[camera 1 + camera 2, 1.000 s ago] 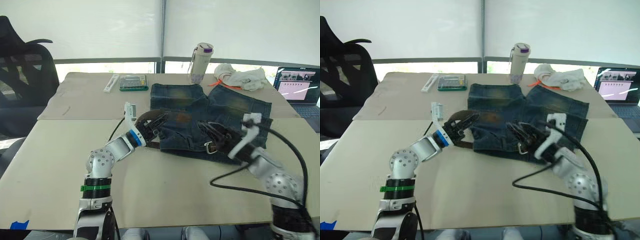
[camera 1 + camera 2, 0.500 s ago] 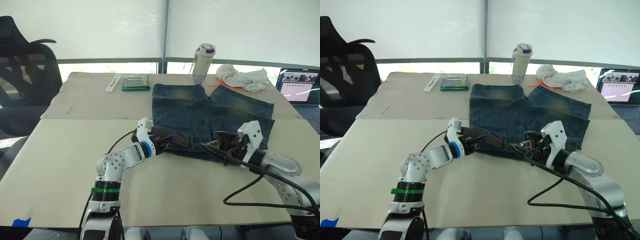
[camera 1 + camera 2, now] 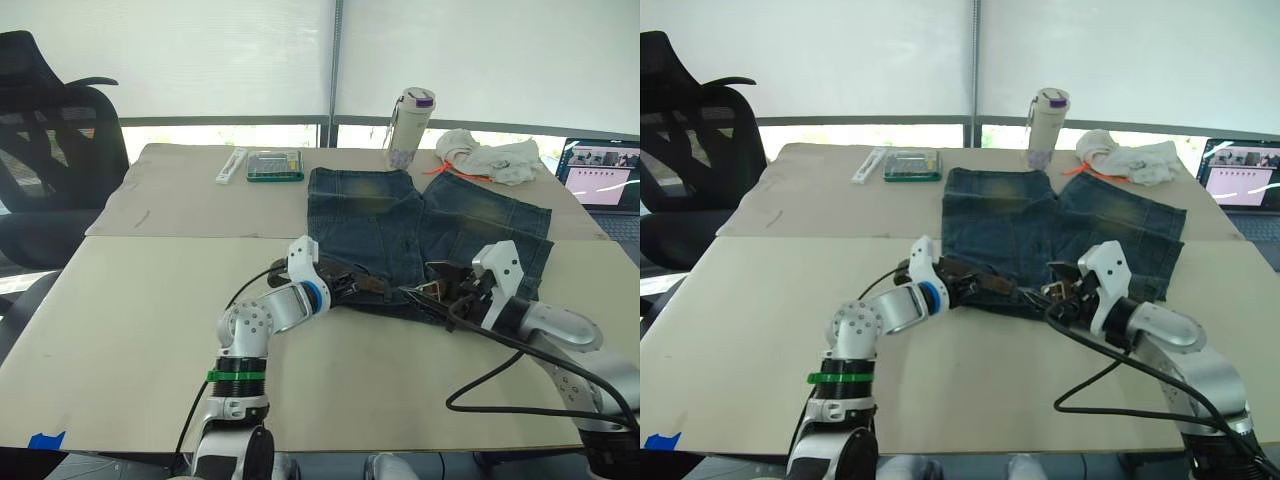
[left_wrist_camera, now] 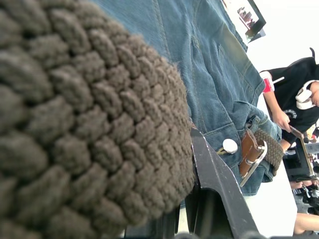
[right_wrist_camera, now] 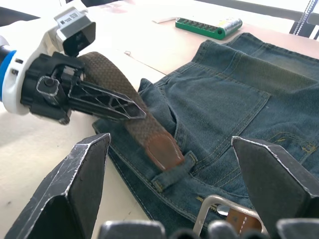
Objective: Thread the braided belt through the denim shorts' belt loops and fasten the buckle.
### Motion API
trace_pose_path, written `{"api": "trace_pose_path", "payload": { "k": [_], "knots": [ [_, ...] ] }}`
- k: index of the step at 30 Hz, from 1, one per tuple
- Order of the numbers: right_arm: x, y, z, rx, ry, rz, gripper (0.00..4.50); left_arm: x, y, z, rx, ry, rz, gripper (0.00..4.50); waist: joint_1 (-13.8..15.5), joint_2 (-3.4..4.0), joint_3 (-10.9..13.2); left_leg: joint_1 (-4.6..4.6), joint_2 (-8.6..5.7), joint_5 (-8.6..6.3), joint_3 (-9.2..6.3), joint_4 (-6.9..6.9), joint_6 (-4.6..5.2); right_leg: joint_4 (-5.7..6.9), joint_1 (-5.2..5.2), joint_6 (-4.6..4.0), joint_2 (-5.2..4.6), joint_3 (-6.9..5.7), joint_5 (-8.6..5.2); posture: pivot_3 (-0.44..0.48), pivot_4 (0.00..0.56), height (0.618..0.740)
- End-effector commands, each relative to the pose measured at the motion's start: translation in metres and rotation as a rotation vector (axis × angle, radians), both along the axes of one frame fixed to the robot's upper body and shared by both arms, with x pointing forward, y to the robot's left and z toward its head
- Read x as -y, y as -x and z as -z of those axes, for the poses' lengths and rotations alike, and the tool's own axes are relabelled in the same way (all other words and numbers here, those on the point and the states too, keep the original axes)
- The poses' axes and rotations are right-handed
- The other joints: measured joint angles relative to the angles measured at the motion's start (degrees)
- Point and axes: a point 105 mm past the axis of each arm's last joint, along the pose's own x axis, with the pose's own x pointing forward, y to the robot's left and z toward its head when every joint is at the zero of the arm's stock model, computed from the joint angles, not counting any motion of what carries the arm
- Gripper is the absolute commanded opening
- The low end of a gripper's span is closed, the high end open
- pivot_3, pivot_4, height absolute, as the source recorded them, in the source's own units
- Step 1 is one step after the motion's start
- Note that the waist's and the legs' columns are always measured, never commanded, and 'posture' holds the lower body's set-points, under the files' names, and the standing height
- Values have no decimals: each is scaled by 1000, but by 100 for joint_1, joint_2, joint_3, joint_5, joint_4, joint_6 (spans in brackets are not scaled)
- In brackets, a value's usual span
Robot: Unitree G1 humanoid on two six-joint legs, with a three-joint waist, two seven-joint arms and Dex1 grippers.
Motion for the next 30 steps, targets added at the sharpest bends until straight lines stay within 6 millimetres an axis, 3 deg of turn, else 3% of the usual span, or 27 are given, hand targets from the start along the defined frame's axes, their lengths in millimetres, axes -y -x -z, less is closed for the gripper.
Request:
{"api": "trace_pose_path", "payload": {
  "k": [1, 10, 21, 30],
  "knots": [
    [-3, 3, -15, 64, 4, -10, 4289, 6, 2, -6, 23, -73, 34, 0, 0, 0, 0, 0, 0, 0, 0, 0, 0, 1, 0, 0, 0, 0, 0, 0, 150, 737],
    [-5, 5, -13, 64, -15, -2, 4289, -5, 2, -5, 7, -270, 27, 0, 7, 0, 0, 0, 0, 0, -2, 2, 0, 3, 0, 0, 0, -1, 0, 0, 150, 737],
    [-9, 5, -12, 62, -41, 10, 4289, 16, -10, -11, -31, -191, -37, 0, -1, -1, 0, 1, 0, 1, -2, 3, -2, 6, 0, 0, 0, -1, 0, 0, 150, 737],
    [-10, 0, -11, 39, -54, 20, 4289, 45, 13, -31, -15, 19, 148, 0, 10, -1, 0, -2, 0, 1, -2, 5, -2, 8, -1, 0, -1, -1, 0, 0, 150, 737]
  ]
}}
